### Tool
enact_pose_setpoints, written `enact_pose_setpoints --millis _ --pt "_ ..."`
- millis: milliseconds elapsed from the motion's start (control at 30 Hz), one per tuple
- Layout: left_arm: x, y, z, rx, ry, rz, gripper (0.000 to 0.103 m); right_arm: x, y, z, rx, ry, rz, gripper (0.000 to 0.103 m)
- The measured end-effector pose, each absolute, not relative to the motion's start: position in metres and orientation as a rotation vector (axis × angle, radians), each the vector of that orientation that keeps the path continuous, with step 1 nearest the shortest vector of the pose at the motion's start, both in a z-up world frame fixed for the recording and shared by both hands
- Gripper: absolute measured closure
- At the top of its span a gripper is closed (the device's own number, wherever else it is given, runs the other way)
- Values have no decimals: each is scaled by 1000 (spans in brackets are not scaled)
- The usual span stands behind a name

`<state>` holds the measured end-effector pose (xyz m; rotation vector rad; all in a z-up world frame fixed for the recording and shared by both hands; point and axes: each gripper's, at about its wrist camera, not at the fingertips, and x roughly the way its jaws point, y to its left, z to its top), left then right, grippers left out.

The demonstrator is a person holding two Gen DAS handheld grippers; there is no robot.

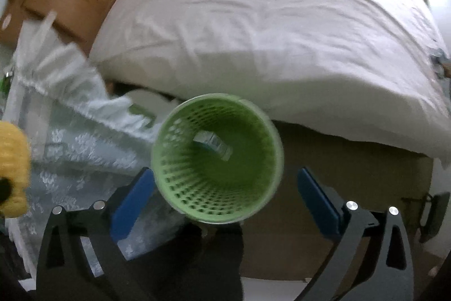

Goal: Collect trash
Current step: 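Carry both items to the green wastebasket and release them inside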

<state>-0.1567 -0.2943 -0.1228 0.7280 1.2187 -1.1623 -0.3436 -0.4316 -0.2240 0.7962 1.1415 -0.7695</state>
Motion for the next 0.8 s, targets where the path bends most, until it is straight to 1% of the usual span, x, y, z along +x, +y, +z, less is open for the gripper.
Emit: enact_pose_setpoints --millis 67,133,167,200,233,267,300,367,567,633,800 --pt "-171 -311 -135 766 1241 -1190 73 -360 -441 -213 797 1127 -795 3" --pt "-185 -328 -146 799 1254 -1215 66 -374 -450 -203 794 1115 -814 2" --pt "-192 -336 -150 811 1261 -1223 56 -379 -452 -199 792 1112 -818 2" --pt "-196 -341 -154 817 1270 -1229 49 -383 -455 -196 789 1108 -817 2" --pt "-196 -344 -156 821 1272 -1226 34 -386 -458 -193 786 1105 -814 2" --pt "-201 -347 -156 824 1266 -1225 24 -387 -461 -191 783 1102 -810 3" --pt "-203 -347 -155 823 1263 -1230 21 -388 -464 -191 781 1102 -807 3" --pt "-205 -351 -153 819 1253 -1236 12 -388 -469 -190 770 1113 -790 3" --pt "-196 -354 -140 785 1239 -1198 9 -381 -480 -189 754 1129 -750 3" --pt "-184 -350 -131 728 1239 -1156 9 -374 -481 -185 737 1127 -729 3" --pt "-140 -316 -90 558 1145 -939 9 -339 -474 -162 645 1117 -654 3"
